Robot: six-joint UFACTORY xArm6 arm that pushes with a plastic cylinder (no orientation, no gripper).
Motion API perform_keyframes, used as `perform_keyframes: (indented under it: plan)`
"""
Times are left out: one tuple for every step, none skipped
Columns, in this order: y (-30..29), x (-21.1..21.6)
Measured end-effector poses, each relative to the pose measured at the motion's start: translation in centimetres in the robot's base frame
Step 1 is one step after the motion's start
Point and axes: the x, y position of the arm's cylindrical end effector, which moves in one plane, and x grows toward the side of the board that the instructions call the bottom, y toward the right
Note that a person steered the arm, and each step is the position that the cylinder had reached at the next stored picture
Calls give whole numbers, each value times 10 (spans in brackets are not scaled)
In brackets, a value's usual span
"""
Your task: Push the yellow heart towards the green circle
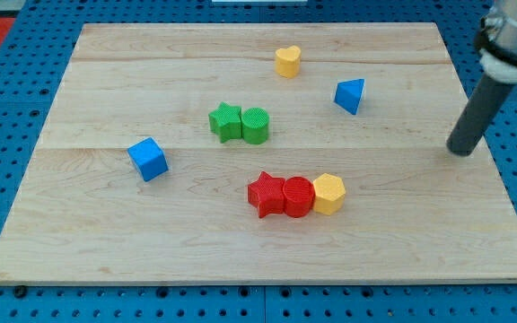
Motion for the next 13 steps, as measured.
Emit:
perform_keyframes:
  plan:
    - [14, -55]
    - [-5, -109]
    - [-79, -141]
    - [-158, -152]
    - [-225, -152]
    - [-234, -154]
    - [-235, -180]
    - [-262, -210]
    - [-311, -213]
    - [-331, -183]
    - [-319, -153]
    - [-319, -163]
    - [-319, -158]
